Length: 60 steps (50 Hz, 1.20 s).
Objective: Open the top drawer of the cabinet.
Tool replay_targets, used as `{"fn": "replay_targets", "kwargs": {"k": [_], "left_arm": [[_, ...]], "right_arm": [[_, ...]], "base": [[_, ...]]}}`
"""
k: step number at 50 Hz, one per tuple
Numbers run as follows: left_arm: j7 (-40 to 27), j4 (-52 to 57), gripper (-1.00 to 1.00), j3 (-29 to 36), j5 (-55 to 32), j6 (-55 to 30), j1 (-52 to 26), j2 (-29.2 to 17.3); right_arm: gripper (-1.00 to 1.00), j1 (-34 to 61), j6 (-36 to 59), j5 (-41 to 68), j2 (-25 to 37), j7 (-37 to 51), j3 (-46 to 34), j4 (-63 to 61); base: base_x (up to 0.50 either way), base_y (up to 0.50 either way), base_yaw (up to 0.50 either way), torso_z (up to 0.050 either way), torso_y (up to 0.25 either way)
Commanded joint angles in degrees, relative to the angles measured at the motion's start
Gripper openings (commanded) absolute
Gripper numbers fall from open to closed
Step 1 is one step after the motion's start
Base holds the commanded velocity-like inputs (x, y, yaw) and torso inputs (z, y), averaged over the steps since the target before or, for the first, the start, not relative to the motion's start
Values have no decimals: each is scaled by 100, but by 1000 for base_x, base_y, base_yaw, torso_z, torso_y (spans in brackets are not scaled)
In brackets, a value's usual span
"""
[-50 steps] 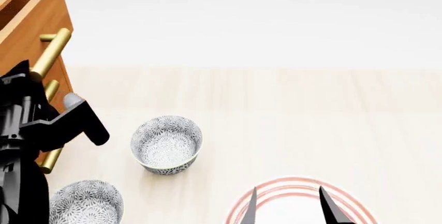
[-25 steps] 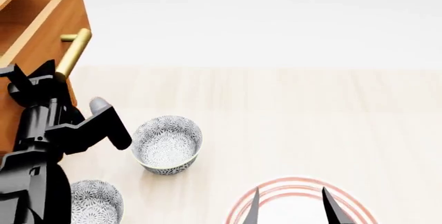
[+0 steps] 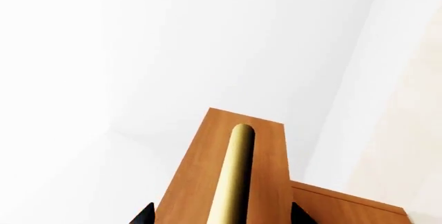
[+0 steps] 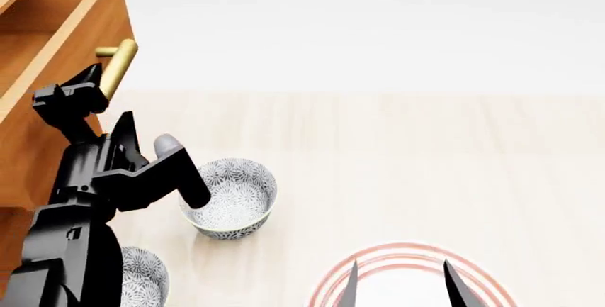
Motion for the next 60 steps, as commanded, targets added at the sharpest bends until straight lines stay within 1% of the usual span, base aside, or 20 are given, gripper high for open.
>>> {"fn": "replay_targets", "kwargs": {"k": [1,7,17,23,27,30,31,34,38,39,45,47,48,51,52,54,55,56,59,60], "left_arm": [[-31,-31,100,191,-204,-28,-53,-1],[31,127,100,265,-187,-85,-2,24],[336,708,100,590,-66,-250,107,239],[794,1518,100,924,24,-501,242,375],[899,1791,100,1172,36,-704,215,372],[1237,2134,100,1356,114,-909,122,366],[1238,2222,100,1389,117,-950,87,363],[1616,2725,100,1583,202,-1173,42,365],[1942,3260,100,1830,337,-1428,12,351],[2157,3481,100,1912,430,-1544,-19,370],[2778,3973,100,2259,661,-2068,-541,393],[3136,4194,100,2395,753,-2312,-753,400],[3425,4376,100,2499,846,-2511,-936,415],[3925,4578,100,2680,1021,-2814,-1249,387],[4230,4654,100,2714,960,-3119,-1512,424],[4471,4636,100,2788,965,-3366,-1782,409],[4670,4666,100,2845,883,-3690,-2007,427],[5074,4669,100,2916,926,-3995,-2284,423],[5490,4682,100,3032,901,-4464,-2687,413],[5836,4689,100,3067,874,-4854,-2992,427]], "right_arm": [[100,19,-23,1,-3,8,-33,61],[100,7,-27,21,15,19,-22,50],[100,34,-12,30,18,51,-33,57],[100,42,-23,1,11,83,-50,91],[100,47,60,29,35,128,-33,-3],[100,84,69,29,34,129,-33,56],[100,98,78,29,31,132,-37,70],[100,151,172,39,32,157,-62,31],[100,200,245,40,22,191,-91,-2],[100,206,256,22,17,195,-121,-3],[100,201,401,70,70,265,-101,-236],[100,175,424,71,91,293,-91,-306],[100,169,413,68,95,292,-91,-299],[100,162,426,80,110,302,-87,-346],[100,161,447,84,123,305,-94,-388],[100,181,486,100,131,313,-96,-422],[100,191,491,105,136,314,-93,-438],[100,190,514,126,147,325,-79,-501],[100,176,533,152,165,340,-61,-562],[100,152,528,164,181,345,-41,-593]], "base": [[0,0,0,0,0],[0,0,0,0,0],[0,0,0,0,0],[0,0,0,0,0],[0,0,0,0,0],[0,0,0,0,0],[0,0,0,0,0],[0,0,0,0,0],[0,0,0,0,0],[0,0,0,0,0],[0,0,0,0,0],[0,0,0,0,0],[0,0,0,0,0],[0,0,0,0,0],[0,0,0,0,0],[0,0,0,0,0],[0,0,0,0,0],[0,0,0,0,0],[0,0,0,0,0],[0,0,0,0,0]]}}
